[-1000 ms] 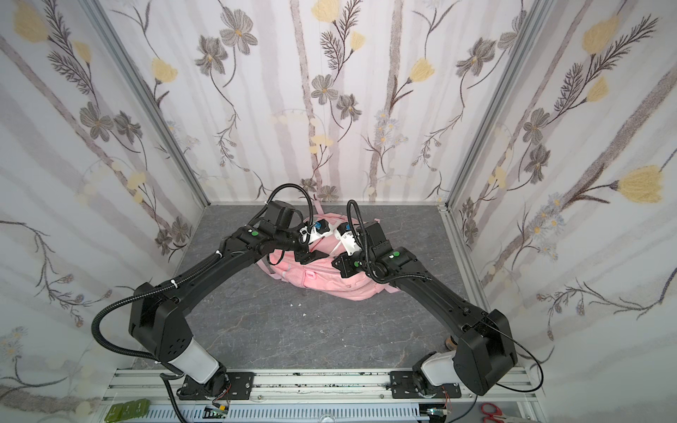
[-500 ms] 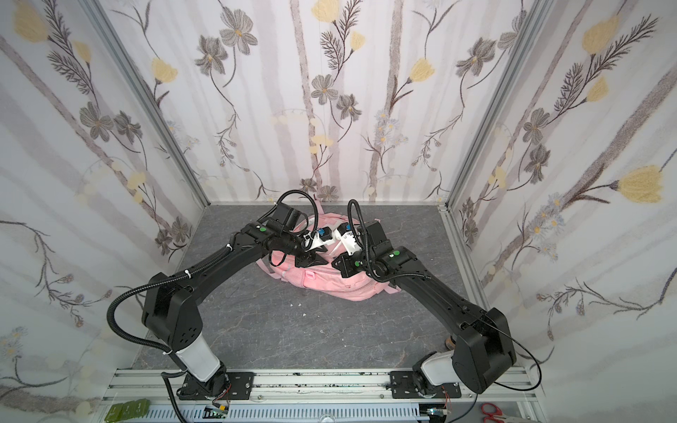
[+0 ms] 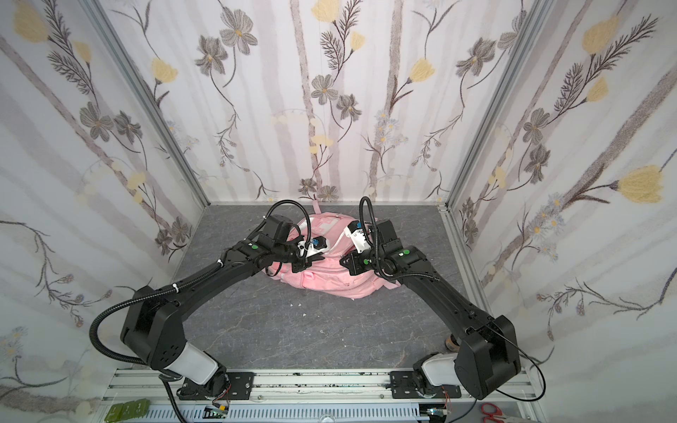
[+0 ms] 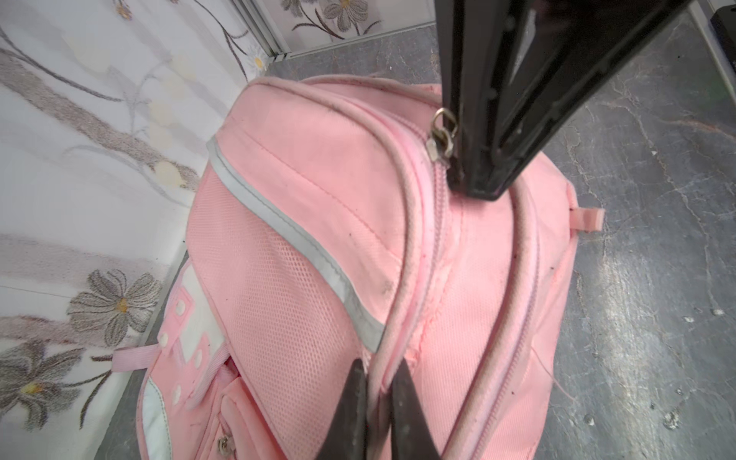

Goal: Pack books, pencil case, and school supplies into a backpack
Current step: Zip the student bag at the center of the table.

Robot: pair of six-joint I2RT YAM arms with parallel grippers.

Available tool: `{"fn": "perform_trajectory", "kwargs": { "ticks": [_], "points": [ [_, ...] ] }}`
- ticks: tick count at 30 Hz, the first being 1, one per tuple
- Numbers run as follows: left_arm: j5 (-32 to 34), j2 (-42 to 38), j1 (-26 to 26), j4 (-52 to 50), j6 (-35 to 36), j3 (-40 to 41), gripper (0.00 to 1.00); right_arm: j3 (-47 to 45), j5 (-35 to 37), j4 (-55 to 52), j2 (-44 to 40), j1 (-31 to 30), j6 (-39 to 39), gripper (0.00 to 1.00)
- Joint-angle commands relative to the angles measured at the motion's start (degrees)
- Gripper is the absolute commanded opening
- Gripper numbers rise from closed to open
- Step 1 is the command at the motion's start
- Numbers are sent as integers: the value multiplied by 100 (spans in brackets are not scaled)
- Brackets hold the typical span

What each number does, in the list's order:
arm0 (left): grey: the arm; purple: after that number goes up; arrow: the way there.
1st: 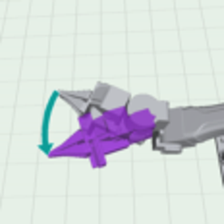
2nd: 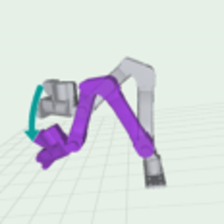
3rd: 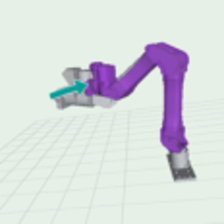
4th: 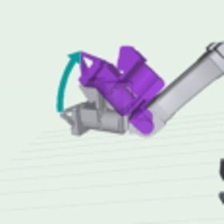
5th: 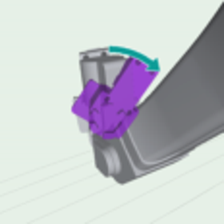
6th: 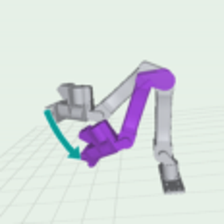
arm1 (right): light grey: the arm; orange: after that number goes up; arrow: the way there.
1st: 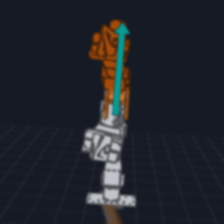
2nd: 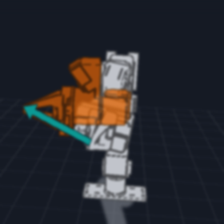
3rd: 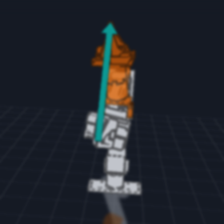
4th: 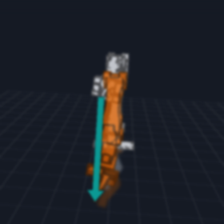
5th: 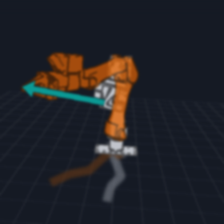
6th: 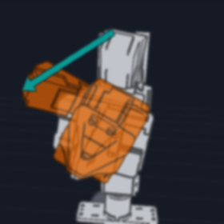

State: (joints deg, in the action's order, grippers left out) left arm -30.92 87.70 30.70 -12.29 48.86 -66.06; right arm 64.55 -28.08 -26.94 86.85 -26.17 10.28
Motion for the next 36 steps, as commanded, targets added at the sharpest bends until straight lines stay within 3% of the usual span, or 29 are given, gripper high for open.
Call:
{"fn": "perform_trajectory", "kwargs": {
  "ticks": [1,4,8,13,18,20,22,25,31,36],
  "points": [
    [813,-270,-296,181,-140,247,0,48,806,-643,-16,227,-206,0],
    [913,-476,-509,271,-127,477,0,81,1039,-784,109,444,-182,0],
    [1130,-613,-729,503,-132,703,0,376,825,-740,418,479,-31,0],
    [2072,-514,-763,769,-407,623,0,1170,489,-849,1009,65,279,0],
    [1228,-1011,-637,482,-450,533,2,1733,-161,-441,1352,-784,818,0],
    [717,-1168,-575,22,-577,344,62,1634,-388,81,1344,-980,1270,0],
    [488,-1239,-425,-422,-654,173,77,1497,-526,619,1278,-1098,1634,0],
    [291,-1294,-191,-925,-698,123,77,1314,-887,1234,1236,-1211,1950,0],
    [266,-1271,-30,-1361,-689,287,76,1313,-1070,1171,1258,-1260,1694,0],
    [659,-1222,-29,-1177,-708,400,70,1312,-1259,1153,1265,-1264,1587,0]
  ]
}}
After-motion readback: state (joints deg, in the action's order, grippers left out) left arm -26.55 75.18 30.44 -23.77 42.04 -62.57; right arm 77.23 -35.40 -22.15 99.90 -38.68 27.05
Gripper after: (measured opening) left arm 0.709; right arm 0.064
